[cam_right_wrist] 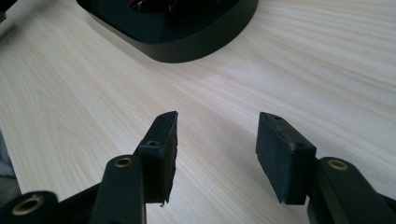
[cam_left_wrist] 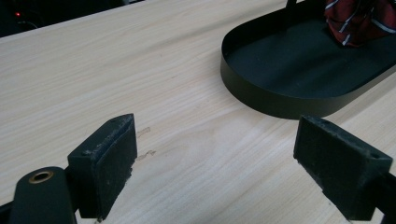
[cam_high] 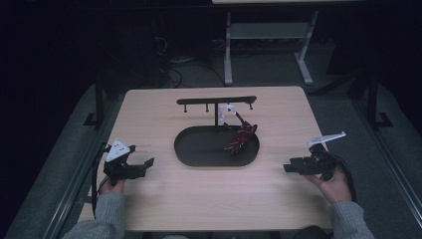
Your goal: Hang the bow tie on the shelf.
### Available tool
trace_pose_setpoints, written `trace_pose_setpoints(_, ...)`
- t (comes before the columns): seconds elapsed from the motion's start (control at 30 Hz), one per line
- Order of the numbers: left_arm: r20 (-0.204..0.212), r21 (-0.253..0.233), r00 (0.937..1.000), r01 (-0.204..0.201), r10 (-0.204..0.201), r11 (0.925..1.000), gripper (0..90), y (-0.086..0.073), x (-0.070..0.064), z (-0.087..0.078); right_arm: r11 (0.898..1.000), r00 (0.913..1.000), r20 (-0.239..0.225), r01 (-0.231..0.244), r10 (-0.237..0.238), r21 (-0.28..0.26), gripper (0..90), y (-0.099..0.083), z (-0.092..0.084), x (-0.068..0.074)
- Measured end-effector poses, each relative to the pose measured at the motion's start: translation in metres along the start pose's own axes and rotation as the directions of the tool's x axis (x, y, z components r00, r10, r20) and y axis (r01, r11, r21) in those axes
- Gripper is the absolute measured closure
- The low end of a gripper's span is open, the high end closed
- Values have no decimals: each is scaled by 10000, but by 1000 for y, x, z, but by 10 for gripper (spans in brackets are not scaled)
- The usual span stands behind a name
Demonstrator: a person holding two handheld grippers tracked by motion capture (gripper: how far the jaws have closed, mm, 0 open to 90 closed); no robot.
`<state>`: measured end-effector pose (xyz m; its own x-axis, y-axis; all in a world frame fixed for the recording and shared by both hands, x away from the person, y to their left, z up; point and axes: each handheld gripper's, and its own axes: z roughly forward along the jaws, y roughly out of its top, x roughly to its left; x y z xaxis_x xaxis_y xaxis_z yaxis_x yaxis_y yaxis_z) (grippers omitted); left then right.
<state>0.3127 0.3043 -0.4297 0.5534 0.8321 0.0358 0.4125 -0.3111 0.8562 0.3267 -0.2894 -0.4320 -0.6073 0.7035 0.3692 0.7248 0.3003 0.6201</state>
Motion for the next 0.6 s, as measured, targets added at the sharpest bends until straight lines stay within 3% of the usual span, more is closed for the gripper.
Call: trace_pose_setpoints(0.6, 12, 1, 10000, -33, 33, 10000, 130, 0, 0, 0, 9989, 9997, 180, -170, 178, -428, 466, -28, 0, 7)
